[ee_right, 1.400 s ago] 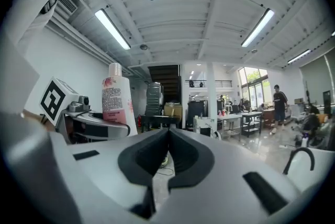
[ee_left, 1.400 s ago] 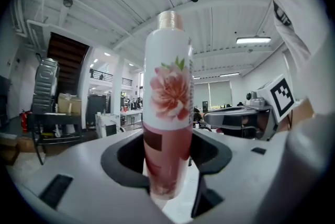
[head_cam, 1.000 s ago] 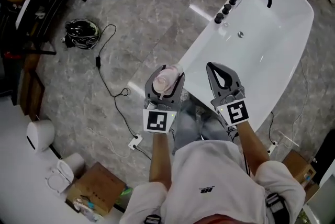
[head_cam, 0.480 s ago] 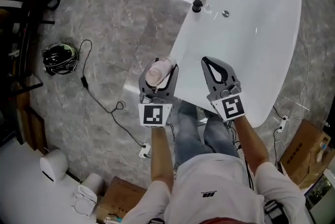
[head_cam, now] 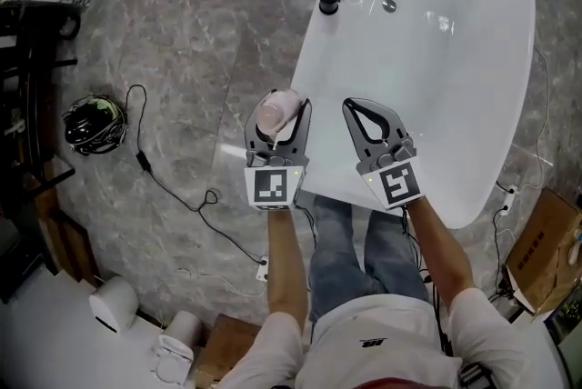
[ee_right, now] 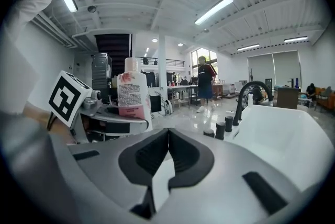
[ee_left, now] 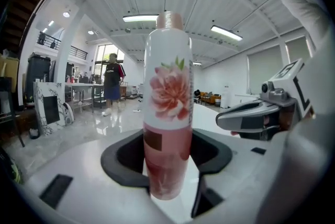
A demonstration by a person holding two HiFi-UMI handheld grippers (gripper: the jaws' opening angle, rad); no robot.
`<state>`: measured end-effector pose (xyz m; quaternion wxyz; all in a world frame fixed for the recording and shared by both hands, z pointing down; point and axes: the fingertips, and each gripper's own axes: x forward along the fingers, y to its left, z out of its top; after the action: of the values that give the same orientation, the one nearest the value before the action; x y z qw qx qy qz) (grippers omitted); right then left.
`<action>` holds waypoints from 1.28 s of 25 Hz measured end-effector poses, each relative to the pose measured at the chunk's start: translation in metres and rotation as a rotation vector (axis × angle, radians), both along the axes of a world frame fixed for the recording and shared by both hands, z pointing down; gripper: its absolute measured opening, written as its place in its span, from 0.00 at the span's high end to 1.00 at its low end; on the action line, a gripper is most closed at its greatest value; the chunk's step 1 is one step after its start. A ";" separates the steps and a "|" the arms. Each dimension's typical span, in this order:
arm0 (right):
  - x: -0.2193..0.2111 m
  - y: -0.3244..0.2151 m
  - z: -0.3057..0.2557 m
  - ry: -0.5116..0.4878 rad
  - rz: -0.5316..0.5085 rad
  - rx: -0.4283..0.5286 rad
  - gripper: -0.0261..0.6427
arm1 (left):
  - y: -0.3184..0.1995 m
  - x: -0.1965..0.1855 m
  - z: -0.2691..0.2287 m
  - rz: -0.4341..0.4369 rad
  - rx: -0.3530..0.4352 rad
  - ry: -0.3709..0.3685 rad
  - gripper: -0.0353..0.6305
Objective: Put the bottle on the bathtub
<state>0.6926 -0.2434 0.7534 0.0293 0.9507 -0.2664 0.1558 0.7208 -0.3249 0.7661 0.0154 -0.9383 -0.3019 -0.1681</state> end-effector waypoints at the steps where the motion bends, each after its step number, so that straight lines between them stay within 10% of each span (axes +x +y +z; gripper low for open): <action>1: 0.002 0.002 0.010 -0.010 0.004 -0.001 0.97 | 0.003 0.004 0.010 0.006 0.002 -0.004 0.60; 32: 0.022 0.018 0.119 -0.084 0.075 -0.007 0.97 | 0.029 0.038 0.140 0.060 0.046 -0.054 0.57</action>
<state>0.7150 -0.2252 0.8725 0.0156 0.9526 -0.2309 0.1974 0.7592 -0.2964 0.9066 0.0337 -0.9233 -0.3264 -0.1996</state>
